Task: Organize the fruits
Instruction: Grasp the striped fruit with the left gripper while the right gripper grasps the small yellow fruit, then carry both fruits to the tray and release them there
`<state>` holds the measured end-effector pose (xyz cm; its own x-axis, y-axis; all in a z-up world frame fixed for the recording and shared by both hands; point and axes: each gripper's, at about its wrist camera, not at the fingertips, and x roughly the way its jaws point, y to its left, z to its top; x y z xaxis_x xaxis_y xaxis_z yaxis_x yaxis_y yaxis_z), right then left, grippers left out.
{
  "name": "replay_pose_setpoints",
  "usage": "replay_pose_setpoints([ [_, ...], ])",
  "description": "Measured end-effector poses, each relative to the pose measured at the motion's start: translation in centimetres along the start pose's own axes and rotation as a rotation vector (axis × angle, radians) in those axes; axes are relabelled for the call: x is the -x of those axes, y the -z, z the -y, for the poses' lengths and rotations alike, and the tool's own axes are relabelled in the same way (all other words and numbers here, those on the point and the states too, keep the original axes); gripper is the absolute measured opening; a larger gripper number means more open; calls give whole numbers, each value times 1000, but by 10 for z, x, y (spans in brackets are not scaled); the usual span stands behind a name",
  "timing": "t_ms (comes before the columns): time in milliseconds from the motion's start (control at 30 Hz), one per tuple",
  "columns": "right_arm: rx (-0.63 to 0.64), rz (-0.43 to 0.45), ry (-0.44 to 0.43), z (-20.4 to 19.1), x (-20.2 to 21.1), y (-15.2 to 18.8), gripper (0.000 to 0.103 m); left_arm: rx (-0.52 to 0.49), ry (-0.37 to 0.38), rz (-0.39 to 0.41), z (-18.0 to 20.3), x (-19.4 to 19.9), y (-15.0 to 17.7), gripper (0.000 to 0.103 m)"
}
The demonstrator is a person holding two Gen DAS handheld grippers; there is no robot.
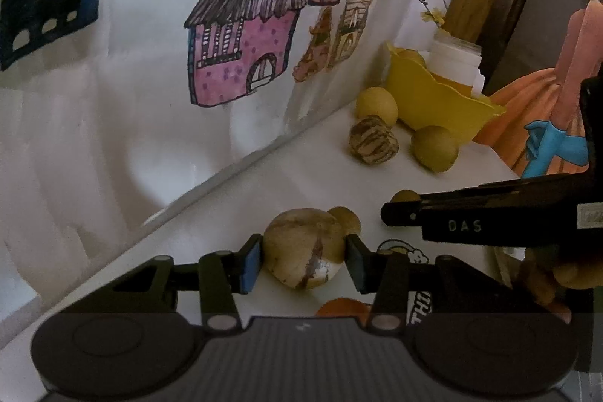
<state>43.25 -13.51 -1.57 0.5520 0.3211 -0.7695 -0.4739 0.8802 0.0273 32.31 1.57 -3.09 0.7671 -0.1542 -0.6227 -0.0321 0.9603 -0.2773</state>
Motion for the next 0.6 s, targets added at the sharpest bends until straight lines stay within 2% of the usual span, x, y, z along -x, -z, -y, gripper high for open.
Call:
replay_pose_setpoints([
  [267,-35,30,-15,1,26,8,32,-5,27,42,2,20,0,50],
  [600,-116,149,-5,14,112,41,32,-33,90,76,25,57,0,50],
])
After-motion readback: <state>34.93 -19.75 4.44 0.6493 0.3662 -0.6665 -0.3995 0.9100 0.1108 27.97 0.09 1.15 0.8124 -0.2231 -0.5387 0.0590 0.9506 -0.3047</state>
